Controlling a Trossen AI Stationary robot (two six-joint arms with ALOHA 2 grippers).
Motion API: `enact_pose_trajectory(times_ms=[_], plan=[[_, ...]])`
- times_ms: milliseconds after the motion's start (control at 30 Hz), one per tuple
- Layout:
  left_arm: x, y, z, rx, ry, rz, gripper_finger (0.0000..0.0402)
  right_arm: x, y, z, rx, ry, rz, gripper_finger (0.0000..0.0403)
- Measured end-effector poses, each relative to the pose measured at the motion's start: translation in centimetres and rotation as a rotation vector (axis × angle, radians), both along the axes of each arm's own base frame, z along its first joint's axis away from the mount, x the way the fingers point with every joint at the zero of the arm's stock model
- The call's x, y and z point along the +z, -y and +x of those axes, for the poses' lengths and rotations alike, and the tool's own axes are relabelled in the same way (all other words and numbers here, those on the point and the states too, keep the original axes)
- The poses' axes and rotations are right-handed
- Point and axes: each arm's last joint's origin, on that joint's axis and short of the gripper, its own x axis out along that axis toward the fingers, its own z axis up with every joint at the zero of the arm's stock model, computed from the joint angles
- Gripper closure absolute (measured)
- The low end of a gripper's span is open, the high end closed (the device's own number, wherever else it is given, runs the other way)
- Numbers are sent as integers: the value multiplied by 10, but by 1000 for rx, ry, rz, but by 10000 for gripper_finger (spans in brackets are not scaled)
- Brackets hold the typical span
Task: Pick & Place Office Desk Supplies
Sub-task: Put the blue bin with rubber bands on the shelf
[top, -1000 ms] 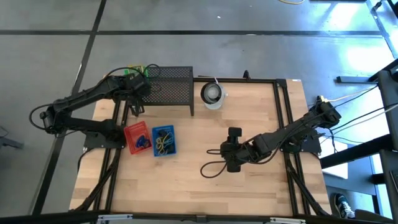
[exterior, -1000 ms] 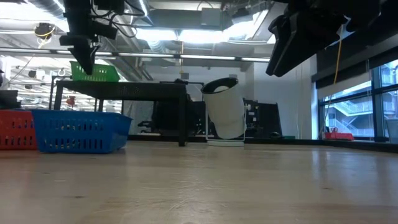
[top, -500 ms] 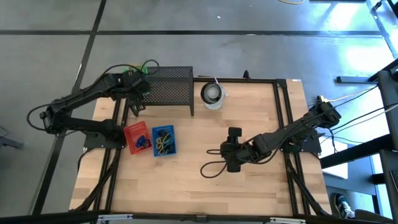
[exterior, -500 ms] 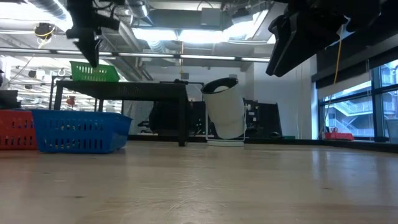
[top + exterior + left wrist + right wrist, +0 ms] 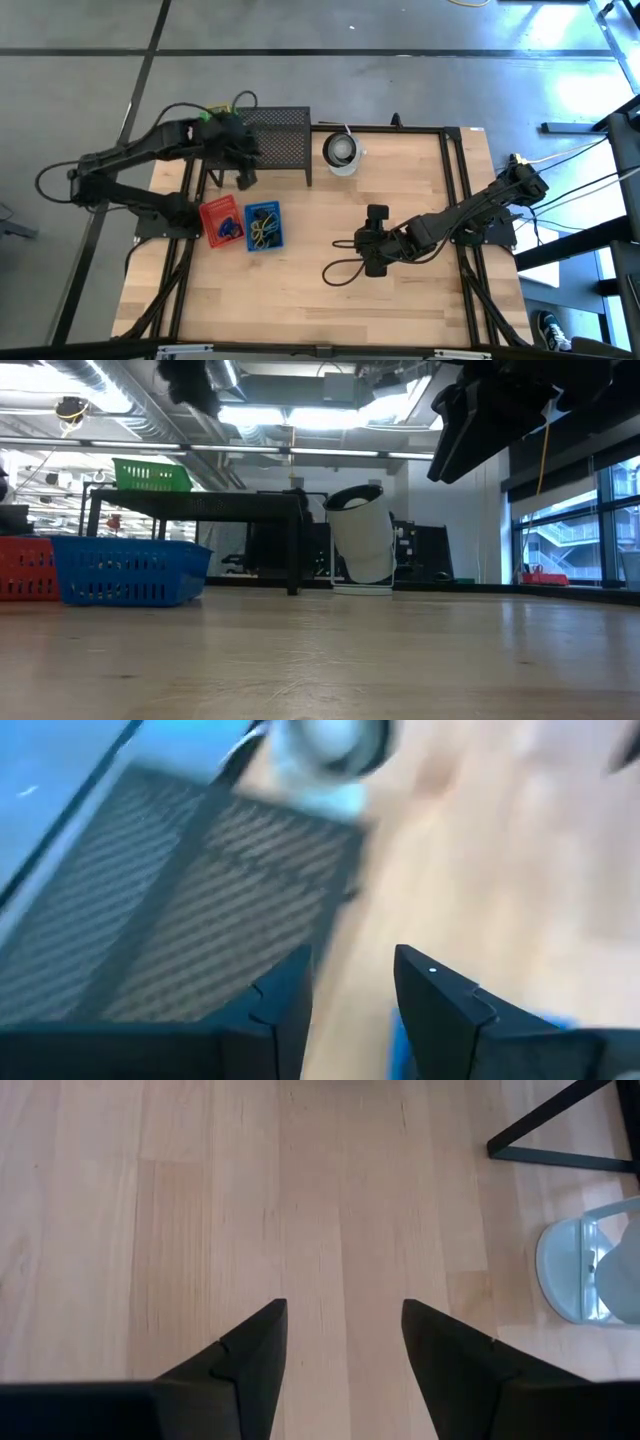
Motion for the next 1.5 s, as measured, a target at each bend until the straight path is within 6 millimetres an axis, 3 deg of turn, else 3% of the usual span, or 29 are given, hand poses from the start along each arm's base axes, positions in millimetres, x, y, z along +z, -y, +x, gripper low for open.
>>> enact_pose_trajectory(times_ms=[167,433,600,800,933,1133,1500], plan=[[-6,31,30,-116,51,-95,265,0,0,0,-3,1,3,201],[-52,109,77,-312,-176,-207,265,0,0,0,-2,1,2,201],[-88,156,88,-399,-369,-201,265,0,0,0,0,0,1,201],[-126,193,97,-451,-519,-171,269,0,0,0,1,1,1,202],[-143,204,97,-473,-599,-101,273,0,0,0,0,1,2,202],[-156,198,94,-397,-708,70,276,0,0,1,0,9,6,202],[-158,196,101,-385,-671,50,276,0,-1,1,-3,12,8,202]])
